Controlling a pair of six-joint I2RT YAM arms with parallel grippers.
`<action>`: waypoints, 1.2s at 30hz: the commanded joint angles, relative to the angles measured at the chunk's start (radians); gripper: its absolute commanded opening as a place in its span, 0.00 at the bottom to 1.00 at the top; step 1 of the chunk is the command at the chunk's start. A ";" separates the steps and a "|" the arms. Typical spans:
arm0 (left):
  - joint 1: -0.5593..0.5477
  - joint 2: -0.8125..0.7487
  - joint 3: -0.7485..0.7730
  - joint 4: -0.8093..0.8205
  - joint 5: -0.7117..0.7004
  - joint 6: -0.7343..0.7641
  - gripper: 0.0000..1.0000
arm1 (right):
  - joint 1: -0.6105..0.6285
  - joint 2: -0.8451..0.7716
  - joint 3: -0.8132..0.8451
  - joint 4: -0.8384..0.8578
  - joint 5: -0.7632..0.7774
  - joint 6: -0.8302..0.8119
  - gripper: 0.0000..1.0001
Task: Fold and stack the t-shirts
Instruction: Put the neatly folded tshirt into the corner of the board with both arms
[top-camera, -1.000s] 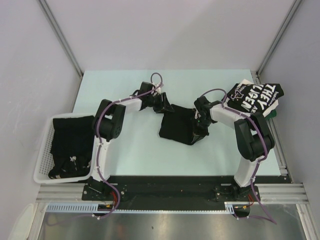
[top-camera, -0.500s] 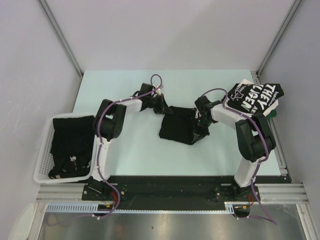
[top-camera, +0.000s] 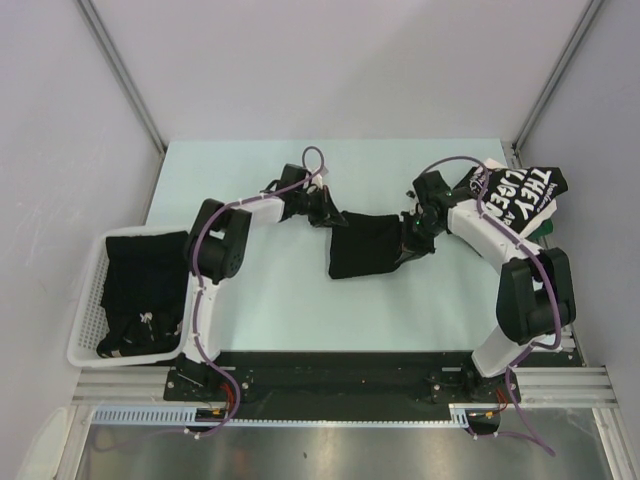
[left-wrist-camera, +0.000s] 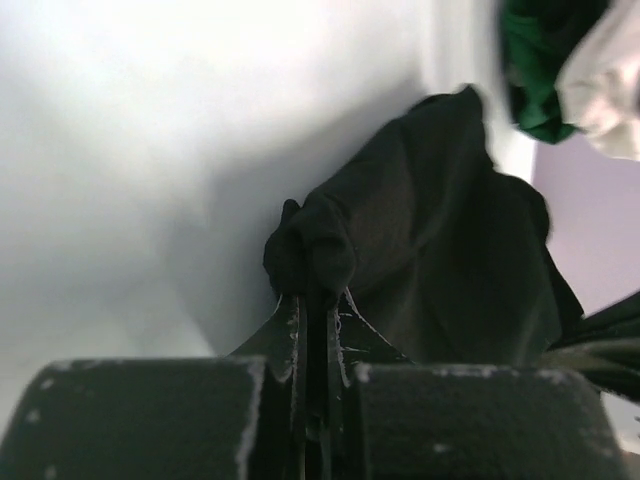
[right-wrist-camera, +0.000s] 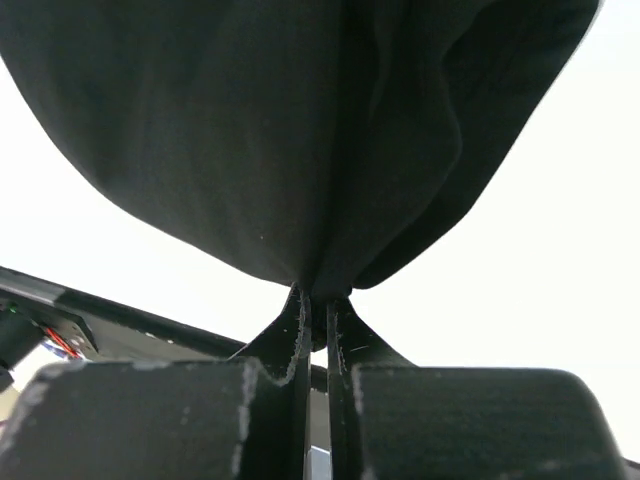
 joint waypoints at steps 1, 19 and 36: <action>-0.011 -0.146 0.048 0.154 0.080 -0.114 0.00 | -0.023 -0.053 0.146 -0.049 0.047 -0.028 0.00; -0.007 -0.374 -0.090 0.453 0.042 -0.278 0.00 | -0.121 -0.031 0.415 -0.173 0.188 -0.141 0.00; -0.191 0.040 0.688 0.279 0.036 -0.339 0.00 | -0.277 0.081 0.786 -0.244 0.317 -0.267 0.00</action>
